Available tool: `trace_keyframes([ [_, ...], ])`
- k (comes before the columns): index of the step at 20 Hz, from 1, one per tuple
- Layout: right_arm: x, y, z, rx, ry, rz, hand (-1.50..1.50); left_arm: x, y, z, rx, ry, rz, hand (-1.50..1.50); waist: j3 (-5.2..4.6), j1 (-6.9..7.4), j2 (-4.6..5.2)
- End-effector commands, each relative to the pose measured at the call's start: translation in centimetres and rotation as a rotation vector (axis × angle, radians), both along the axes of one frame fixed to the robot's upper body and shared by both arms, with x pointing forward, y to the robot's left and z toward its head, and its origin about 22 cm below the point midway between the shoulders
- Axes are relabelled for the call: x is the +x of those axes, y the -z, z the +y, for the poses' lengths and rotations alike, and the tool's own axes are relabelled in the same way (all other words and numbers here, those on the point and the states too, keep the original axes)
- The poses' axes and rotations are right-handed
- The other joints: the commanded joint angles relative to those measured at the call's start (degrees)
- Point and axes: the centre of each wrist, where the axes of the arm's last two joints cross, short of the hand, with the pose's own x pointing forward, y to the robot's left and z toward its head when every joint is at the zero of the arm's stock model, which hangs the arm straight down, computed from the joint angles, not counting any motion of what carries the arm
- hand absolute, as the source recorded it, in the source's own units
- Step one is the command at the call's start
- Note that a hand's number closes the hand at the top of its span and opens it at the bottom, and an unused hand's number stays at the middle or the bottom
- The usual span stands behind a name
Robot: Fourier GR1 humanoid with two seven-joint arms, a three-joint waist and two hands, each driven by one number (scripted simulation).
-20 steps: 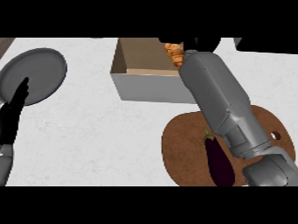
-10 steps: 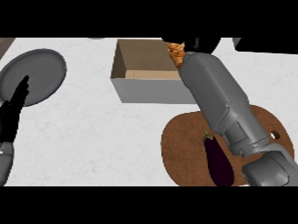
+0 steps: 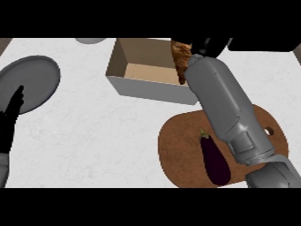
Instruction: Pick the croissant from the cutting board and place it in the cardboard box
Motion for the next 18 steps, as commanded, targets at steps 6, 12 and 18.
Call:
trace_keyframes([
  [6,-4.6,2.5,-3.7,0.086,0.065,-0.054,-1.5,-1.0,0.2,1.6,0.005,-0.07,0.022,0.0,-0.05,-3.84,-1.1],
  [12,-11.3,6.3,-7.0,0.072,0.062,0.008,-1.5,-3.3,1.1,2.3,0.009,-0.105,0.037,0.0,-0.04,-5.16,-1.65],
  [18,-18.7,4.5,-9.6,0.036,-0.014,0.081,-1.5,-1.7,-0.5,3.2,0.017,-0.091,0.014,0.0,-0.1,-5.53,-1.17],
])
